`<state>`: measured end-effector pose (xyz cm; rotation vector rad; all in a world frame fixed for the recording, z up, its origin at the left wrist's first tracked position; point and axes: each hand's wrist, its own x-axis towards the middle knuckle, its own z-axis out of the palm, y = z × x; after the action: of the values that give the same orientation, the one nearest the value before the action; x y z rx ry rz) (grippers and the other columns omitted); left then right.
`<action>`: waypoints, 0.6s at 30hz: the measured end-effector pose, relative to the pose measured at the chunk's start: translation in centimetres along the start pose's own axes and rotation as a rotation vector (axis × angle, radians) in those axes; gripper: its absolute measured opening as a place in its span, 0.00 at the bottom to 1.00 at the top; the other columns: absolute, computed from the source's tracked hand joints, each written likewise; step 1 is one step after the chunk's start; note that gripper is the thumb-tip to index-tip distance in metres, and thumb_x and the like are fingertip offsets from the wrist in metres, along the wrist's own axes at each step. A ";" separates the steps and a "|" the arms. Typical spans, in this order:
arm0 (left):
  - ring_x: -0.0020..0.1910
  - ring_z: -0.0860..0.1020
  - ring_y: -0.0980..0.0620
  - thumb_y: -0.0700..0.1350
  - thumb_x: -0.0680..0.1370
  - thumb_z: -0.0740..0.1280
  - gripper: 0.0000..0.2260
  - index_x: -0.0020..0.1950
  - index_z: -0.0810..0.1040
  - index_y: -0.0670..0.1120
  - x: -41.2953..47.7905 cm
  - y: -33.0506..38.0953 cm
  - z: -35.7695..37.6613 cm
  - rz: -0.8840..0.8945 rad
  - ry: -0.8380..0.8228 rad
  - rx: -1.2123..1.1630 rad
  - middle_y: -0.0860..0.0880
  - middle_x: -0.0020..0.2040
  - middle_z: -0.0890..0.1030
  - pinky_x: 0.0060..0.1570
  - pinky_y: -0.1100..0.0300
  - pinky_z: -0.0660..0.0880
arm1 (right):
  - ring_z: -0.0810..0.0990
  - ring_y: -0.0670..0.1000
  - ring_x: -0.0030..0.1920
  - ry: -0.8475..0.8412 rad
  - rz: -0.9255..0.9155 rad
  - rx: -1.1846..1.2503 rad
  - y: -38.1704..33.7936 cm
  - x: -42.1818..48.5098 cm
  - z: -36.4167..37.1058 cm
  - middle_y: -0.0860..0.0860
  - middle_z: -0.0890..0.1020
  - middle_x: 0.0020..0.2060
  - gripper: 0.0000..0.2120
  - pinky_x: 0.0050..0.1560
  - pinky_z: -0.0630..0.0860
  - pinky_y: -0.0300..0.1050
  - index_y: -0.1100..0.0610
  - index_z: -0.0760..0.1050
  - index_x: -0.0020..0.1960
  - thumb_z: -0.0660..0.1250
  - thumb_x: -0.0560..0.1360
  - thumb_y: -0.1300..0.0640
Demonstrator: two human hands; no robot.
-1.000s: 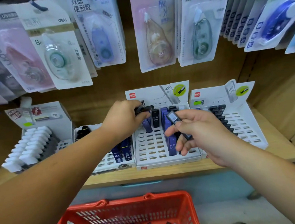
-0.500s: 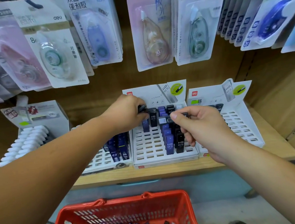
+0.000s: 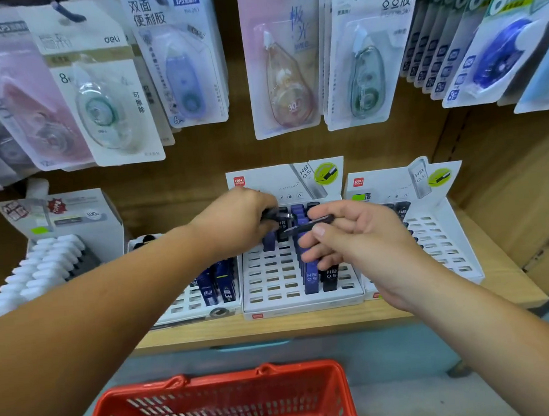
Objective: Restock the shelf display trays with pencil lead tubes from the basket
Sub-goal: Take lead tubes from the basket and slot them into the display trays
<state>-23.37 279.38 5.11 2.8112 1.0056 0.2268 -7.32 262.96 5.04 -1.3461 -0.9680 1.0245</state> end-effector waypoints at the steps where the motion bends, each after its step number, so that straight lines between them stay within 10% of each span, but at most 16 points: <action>1: 0.43 0.79 0.47 0.48 0.80 0.71 0.05 0.48 0.80 0.48 0.1 -0.1 -0.1 0.029 -0.018 0.037 0.50 0.44 0.81 0.42 0.52 0.76 | 0.86 0.55 0.37 -0.006 -0.001 -0.011 0.2 0.0 0.1 0.58 0.87 0.40 0.07 0.39 0.82 0.46 0.59 0.79 0.57 0.66 0.82 0.66; 7: 0.39 0.76 0.49 0.48 0.81 0.70 0.07 0.45 0.78 0.47 0.0 -0.8 0.2 -0.135 -0.031 0.009 0.50 0.40 0.78 0.33 0.58 0.67 | 0.80 0.51 0.30 0.163 -0.072 -0.118 1.0 0.8 -0.3 0.55 0.83 0.32 0.04 0.36 0.80 0.46 0.52 0.86 0.46 0.73 0.79 0.57; 18: 0.39 0.83 0.50 0.52 0.81 0.71 0.04 0.50 0.81 0.53 -5.8 0.6 -2.3 -0.348 0.266 -0.534 0.50 0.39 0.85 0.42 0.52 0.83 | 0.86 0.47 0.40 0.224 -0.096 -0.238 0.2 2.7 1.1 0.50 0.87 0.39 0.03 0.43 0.82 0.43 0.52 0.84 0.49 0.74 0.78 0.60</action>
<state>-27.87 275.40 6.91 2.1271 1.2441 0.7174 -7.67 265.84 4.80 -1.5579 -0.9956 0.6843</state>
